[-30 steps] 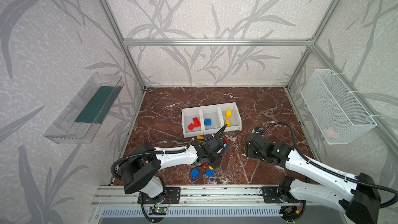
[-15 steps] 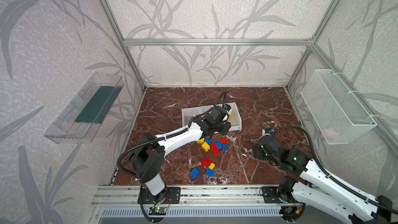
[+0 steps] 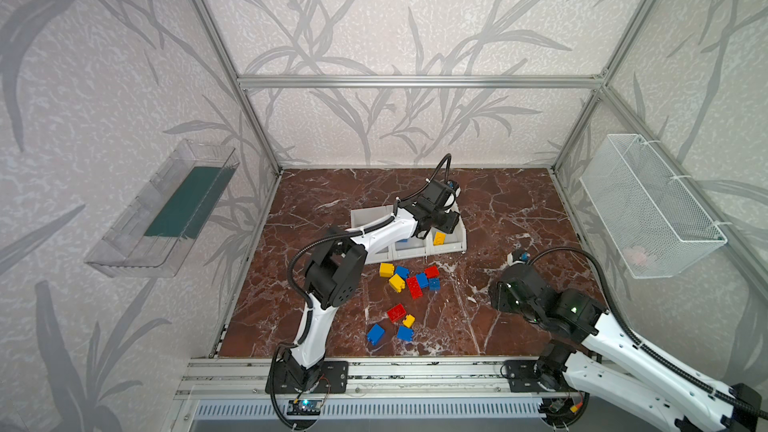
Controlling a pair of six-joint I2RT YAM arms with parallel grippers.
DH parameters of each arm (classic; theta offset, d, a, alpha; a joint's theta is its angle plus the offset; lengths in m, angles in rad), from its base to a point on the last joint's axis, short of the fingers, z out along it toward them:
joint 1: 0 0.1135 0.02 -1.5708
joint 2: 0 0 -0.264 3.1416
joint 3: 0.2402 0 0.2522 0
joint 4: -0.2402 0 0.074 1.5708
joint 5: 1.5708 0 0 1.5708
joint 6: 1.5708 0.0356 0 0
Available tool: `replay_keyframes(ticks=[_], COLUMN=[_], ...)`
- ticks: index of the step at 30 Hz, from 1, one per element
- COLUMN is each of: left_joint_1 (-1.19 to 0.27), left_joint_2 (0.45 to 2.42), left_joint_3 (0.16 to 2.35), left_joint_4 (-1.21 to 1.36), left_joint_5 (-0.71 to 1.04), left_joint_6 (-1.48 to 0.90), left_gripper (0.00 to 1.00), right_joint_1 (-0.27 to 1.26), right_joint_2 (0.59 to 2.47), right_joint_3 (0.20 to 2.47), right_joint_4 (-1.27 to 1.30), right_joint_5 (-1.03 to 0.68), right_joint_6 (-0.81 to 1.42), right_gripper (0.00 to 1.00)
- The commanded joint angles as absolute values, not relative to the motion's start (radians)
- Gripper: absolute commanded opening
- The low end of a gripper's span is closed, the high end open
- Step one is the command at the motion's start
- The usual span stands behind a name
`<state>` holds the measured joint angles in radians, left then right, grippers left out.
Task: Sort the legos into containers by color
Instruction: 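Carry the yellow brick toward the compartment nearest the right arm, then open the left gripper to drop the yellow brick into that compartment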
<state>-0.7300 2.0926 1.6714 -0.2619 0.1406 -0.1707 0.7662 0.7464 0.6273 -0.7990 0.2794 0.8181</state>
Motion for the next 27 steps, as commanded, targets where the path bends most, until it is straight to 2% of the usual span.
replay_keyframes(ticks=[1,4,12,18,27], left_joint_1=[-0.727,-0.726,-0.724,-0.722,-0.715], left_joint_2=[2.089,2.076,1.938,1.700,1.320], left_joint_3=[1.706,1.700,1.564,1.308,0.948], left_joint_4=[-0.283,-0.284,-0.234,-0.155,-0.202], left_joint_5=[0.134,0.128,0.118,0.069,-0.072], left_joint_6=[-0.157,-0.161,-0.205,-0.229,-0.270], left_gripper=[0.65,0.69,0.70,0.70,0.72], right_joint_1=[0.763,0.762,0.763,0.763,0.776], right_joint_2=[0.744,0.753,0.786,0.884,1.084], right_joint_3=[0.615,0.619,0.626,0.671,0.730], right_joint_4=[-0.816,-0.807,-0.782,-0.764,-0.657], right_joint_5=[0.285,0.284,0.260,0.209,0.101], right_joint_6=[0.808,0.805,0.787,0.708,0.701], right_gripper=[0.63,0.63,0.63,0.63,0.63])
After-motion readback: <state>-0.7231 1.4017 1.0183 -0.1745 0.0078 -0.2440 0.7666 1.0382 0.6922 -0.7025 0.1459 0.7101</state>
